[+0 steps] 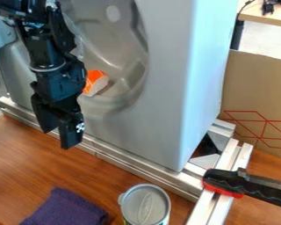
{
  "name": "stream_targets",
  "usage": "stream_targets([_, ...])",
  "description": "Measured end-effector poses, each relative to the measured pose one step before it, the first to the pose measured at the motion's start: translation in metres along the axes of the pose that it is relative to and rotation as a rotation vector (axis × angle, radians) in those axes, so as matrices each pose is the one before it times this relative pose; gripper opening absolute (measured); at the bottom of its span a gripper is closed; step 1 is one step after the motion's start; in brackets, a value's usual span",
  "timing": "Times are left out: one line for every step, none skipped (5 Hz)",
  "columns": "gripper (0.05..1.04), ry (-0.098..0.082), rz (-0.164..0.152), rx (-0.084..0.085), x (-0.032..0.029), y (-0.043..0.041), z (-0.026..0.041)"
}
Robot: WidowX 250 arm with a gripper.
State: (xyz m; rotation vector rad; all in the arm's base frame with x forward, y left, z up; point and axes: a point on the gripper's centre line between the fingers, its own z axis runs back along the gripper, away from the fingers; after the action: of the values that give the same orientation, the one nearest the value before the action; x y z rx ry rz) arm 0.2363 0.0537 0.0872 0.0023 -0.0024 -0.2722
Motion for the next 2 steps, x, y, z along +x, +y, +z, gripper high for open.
stream_targets([1.000, 0.0183, 0.0038, -0.0113, -0.00347, -0.00212, -0.00624])
stream_targets([1.000, -0.0144, -0.0147, -0.0153, -0.01569, -0.02255, -0.00880])
